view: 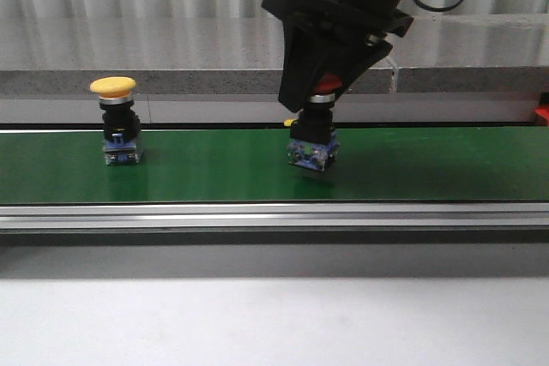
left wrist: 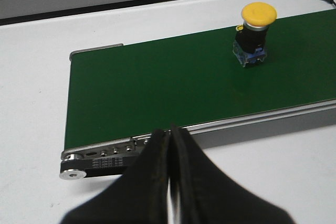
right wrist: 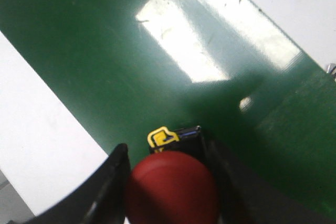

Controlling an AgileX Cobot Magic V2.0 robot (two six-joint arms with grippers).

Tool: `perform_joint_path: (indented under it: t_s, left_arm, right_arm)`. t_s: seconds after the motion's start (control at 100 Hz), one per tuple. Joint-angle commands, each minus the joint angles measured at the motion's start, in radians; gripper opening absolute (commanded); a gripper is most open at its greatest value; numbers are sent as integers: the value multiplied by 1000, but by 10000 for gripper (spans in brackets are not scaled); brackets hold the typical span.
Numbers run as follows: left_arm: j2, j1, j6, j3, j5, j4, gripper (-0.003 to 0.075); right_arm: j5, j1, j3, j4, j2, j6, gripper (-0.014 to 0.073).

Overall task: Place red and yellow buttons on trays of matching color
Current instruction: 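Lower the right gripper onto the red button on the belt and grasp, then carry the red button into the red tray and open the right gripper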

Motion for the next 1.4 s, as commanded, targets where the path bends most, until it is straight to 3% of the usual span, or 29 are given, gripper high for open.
perform_joint_path:
  t_s: [0.0, 0.38, 0.73, 1.39]
  left_arm:
    - [2, -8, -6, -26, -66, -8, -21]
    - [2, -8, -6, -26, -66, -8, -21]
    - [2, -8, -6, -26, -66, -8, -21]
    - [2, -8, -6, -26, -66, -8, -21]
  right_arm:
    - [-48, -25, -32, 19, -88, 42, 51]
    - [-53, -288, -31, 2, -198, 193, 51]
    - [-16, -537, -30, -155, -265, 322, 51]
    - [-46, -1053, 47, -156, -259, 441, 51]
